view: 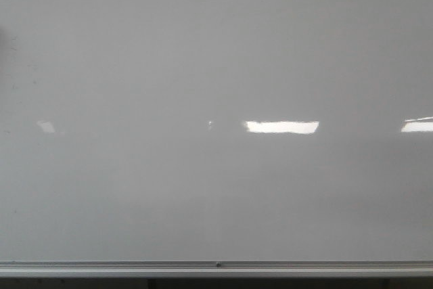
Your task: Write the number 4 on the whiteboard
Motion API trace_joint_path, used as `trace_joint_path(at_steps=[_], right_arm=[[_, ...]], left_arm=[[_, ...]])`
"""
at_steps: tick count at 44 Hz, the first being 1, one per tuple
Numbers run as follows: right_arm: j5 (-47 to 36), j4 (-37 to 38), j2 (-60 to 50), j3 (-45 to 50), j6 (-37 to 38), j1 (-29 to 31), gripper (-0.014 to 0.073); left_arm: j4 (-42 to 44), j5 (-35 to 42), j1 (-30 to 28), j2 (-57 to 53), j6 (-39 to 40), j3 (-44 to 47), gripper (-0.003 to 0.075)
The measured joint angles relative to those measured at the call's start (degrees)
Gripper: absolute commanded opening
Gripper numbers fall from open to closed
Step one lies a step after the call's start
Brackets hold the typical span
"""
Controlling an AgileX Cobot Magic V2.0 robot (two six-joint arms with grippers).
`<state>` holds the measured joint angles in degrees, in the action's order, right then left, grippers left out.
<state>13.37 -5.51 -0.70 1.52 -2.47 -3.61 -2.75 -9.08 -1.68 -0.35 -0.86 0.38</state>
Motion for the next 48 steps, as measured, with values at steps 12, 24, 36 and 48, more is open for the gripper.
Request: trace_joint_path(at_steps=[12, 24, 36, 48], right_arm=[[0.0, 0.0, 0.0, 0.0, 0.0, 0.0, -0.0113], [-3.5, 0.0, 0.0, -2.3, 0.0, 0.0, -0.0108], [5.8, 0.0, 3.2, -20.3, 0.1, 0.0, -0.0105], [10.1, 0.0, 14.6, -28.9, 0.1, 0.0, -0.0087]], left_arm=[[0.0, 0.9, 0.0, 0.0, 0.0, 0.0, -0.0020], [0.0, 11.0, 0.0, 0.0, 0.0, -0.3, -0.0020], [2.1, -0.5, 0.0, 2.7, 0.0, -13.8, -0.0020], [2.8, -9.5, 0.0, 14.9, -0.3, -21.5, -0.0015]])
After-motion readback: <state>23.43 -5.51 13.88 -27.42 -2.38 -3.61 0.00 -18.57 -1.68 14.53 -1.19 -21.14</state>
